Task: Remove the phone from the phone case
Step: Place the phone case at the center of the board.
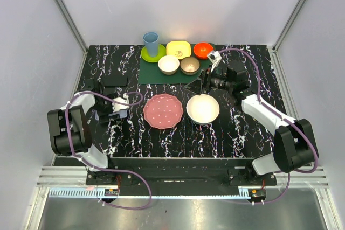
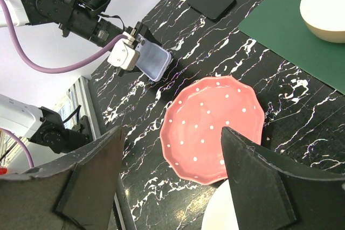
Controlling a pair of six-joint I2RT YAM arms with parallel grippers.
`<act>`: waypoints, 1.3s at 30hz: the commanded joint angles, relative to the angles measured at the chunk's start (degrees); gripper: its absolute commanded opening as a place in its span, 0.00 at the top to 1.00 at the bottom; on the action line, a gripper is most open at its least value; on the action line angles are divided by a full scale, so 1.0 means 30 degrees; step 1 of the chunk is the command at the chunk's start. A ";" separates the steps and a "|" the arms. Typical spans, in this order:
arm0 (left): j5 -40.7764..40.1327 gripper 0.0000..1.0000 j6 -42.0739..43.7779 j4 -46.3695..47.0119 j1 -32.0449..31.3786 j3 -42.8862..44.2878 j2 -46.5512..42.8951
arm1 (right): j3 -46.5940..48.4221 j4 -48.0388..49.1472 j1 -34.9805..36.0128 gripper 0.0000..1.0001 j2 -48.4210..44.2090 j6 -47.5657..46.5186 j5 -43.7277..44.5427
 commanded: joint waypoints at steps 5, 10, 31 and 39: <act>-0.0545 0.34 0.1394 0.0960 0.0171 -0.0152 0.0661 | 0.0531 0.0583 -0.0172 0.22 -0.0818 -0.0209 0.0152; -0.1044 0.29 0.1598 0.1019 0.0200 -0.0093 0.1015 | 0.0472 0.0612 -0.0231 0.22 -0.0876 -0.0209 0.0152; -0.0782 0.01 0.3328 -0.0329 0.0347 0.0873 0.1982 | 0.0443 0.0730 -0.0260 0.22 -0.0701 -0.0179 0.0123; -0.1016 0.01 0.2683 0.0960 0.0347 0.0931 0.1953 | 0.0443 0.0671 -0.0319 0.22 -0.0847 -0.0209 0.0152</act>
